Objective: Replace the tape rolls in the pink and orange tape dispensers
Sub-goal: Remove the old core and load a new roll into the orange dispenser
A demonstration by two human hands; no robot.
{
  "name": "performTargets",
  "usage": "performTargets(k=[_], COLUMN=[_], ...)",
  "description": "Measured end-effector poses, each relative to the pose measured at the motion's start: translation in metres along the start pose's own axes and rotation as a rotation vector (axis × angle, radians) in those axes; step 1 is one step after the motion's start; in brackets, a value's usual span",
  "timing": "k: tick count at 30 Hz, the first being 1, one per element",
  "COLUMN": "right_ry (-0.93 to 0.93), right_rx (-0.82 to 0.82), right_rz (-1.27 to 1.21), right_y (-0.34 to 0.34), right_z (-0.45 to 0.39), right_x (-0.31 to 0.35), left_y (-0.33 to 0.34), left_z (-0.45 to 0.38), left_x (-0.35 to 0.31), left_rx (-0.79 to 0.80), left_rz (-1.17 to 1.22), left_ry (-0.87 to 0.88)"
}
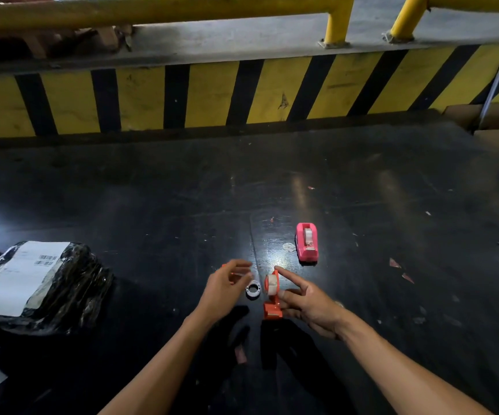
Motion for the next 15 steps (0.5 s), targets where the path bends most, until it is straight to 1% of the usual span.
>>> performTargets(k=[2, 3, 7, 9, 11, 15], right_ry=[0.005, 0.005, 0.007, 0.006, 0.005, 0.011], right_rx=[-0.012, -0.015, -0.027, -0.032, -0.037, -0.041], right_rz=[0.008, 0.016, 0.021, 0.013, 0.016, 0.017], right_y=[-0.003, -0.004, -0.007, -0.008, -0.009, -0.011], right_z=[-0.001, -0.001, 0.0, 0.002, 0.003, 0.007], right_x=[0.001, 0.001, 0.005, 0.006, 0.006, 0.005], left_y=[-0.01, -0.012, -0.006, 0.002, 0.007, 0.011], left_z=[-0.013, -0.019, -0.035, -0.04, -0.041, -0.037], left_x=[0.018, 0.027, 0.055, 0.065, 0.067, 0.064], left_rx=[-0.089, -0.091, 0.004, 0.058, 0.081, 0.084], left_rz=[-0.118, -0.167, -0.327, -0.402, -0.427, -0.358], left_ry=[-0.067, -0.114, -0.276, -0.313, -0.314, -0.314])
Point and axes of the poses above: each hand's wrist, its own z-axis away from the middle knuckle, its own y-axis out of the palm, x = y × z, the point moved 7 cm from there along -z, towards the middle knuckle
